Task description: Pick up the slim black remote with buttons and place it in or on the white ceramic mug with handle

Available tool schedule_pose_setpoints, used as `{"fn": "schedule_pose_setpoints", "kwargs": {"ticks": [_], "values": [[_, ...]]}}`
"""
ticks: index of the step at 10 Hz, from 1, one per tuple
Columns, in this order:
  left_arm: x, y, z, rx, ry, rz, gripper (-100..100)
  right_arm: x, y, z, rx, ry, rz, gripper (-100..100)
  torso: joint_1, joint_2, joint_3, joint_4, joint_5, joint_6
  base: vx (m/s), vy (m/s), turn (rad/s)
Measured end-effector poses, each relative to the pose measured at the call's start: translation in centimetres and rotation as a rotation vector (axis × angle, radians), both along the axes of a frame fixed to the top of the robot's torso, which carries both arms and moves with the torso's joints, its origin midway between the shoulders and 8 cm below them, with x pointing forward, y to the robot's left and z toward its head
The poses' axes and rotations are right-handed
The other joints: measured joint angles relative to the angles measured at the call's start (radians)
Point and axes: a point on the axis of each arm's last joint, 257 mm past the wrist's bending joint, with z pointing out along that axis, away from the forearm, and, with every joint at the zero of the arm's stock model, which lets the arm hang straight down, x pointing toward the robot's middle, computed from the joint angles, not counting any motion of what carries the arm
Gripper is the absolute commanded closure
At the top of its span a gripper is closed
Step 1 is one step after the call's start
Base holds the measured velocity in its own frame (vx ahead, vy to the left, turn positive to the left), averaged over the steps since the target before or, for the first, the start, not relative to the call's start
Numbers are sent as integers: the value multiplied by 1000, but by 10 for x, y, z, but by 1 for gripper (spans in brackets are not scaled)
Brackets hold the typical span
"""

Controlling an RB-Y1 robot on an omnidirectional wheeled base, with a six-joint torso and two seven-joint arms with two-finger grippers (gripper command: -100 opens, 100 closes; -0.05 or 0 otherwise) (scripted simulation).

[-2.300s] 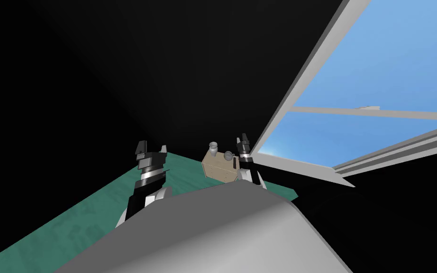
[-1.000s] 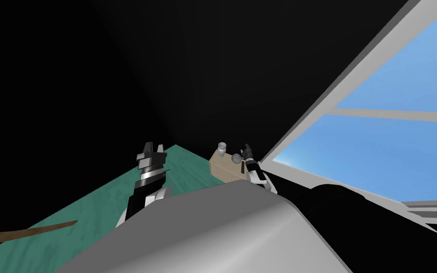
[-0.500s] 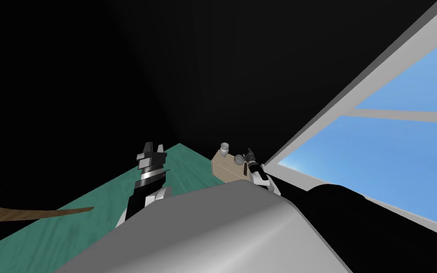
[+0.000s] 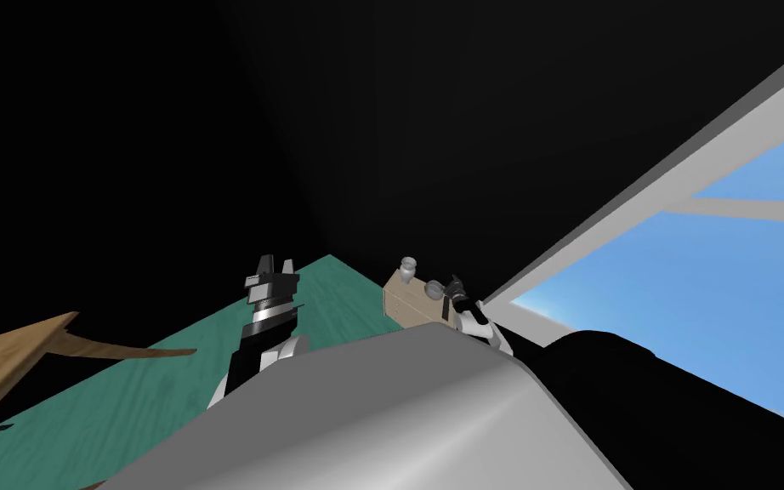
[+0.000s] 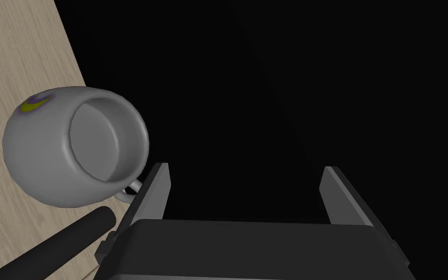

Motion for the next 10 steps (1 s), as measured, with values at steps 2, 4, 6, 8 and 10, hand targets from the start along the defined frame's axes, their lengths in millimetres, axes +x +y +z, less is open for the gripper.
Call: {"fn": "schedule_pose_setpoints", "kwargs": {"ticks": [2,4,6,8,10], "values": [[0,0,0,0,0,0,0,-16,-16,-26,72,45,-58,-100,0,-1,0,0,0,0,14,9,168],[0,0,0,0,0,0,0,-35,-36,-49,145,92,-124,-100,0,-1,0,0,0,0,15,8,127],[0,0,0,0,0,0,0,-53,-52,-70,221,128,-192,-100,0,0,0,0,0,0,9,3,145],[0,0,0,0,0,0,0,-73,-69,-88,297,167,-266,-100,0,0,0,0,0,0,8,2,140],[0,0,0,0,0,0,0,-97,-80,-108,373,198,-342,-100,0,0,0,0,0,0,2,1,131]]}}
